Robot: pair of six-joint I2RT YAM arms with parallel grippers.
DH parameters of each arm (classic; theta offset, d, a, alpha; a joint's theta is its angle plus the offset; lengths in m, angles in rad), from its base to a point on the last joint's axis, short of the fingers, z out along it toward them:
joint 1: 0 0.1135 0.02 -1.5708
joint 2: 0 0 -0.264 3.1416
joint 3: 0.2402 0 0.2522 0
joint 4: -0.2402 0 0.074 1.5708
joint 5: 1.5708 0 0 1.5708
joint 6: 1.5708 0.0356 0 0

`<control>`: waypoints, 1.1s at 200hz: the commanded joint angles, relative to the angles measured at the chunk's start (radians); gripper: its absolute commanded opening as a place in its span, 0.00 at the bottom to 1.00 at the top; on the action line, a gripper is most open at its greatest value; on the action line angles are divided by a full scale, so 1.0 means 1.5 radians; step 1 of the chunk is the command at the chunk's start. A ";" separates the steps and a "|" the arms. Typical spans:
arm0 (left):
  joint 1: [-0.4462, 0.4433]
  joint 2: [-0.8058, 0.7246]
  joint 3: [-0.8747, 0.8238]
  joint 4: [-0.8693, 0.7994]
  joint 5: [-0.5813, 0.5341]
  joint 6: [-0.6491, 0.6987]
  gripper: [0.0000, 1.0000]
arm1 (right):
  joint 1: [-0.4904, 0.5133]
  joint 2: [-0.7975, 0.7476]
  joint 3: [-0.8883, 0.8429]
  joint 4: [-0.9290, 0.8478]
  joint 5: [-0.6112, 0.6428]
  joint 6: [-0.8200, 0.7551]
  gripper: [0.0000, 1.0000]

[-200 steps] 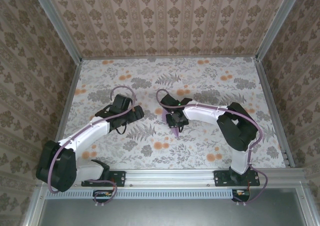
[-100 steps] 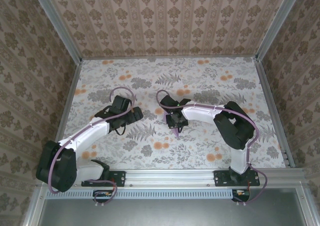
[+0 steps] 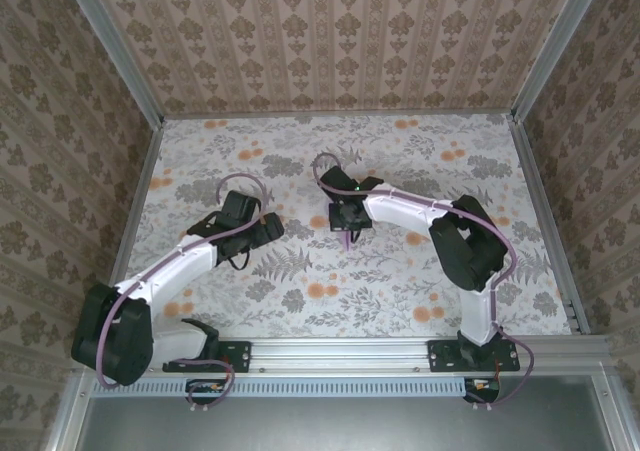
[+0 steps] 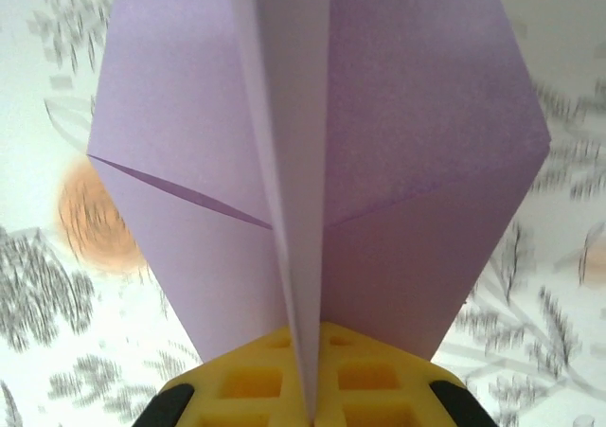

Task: Fold a paper plane with a square sheet of paper (pick it up from the middle)
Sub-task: Move the paper plane to the top-center of the table.

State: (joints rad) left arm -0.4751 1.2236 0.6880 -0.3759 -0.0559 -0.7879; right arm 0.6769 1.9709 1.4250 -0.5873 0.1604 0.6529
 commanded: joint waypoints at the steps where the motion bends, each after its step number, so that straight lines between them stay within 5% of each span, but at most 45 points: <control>1: 0.007 -0.020 -0.008 -0.027 0.003 0.014 1.00 | -0.022 0.044 0.043 -0.016 0.022 -0.030 0.07; 81: 0.008 -0.011 -0.007 -0.028 0.014 0.012 1.00 | -0.078 0.165 0.193 -0.042 -0.011 -0.093 0.14; 159: 0.008 -0.004 -0.002 -0.030 0.017 0.015 1.00 | -0.082 0.214 0.195 -0.053 -0.022 -0.076 0.18; 220: 0.046 -0.021 0.069 -0.074 -0.041 0.080 1.00 | -0.083 0.128 0.224 -0.082 -0.010 -0.059 0.28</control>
State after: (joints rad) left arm -0.4404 1.2133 0.7086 -0.4377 -0.0540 -0.7456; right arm 0.5526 2.2391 1.7267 -0.6334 0.1459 0.5491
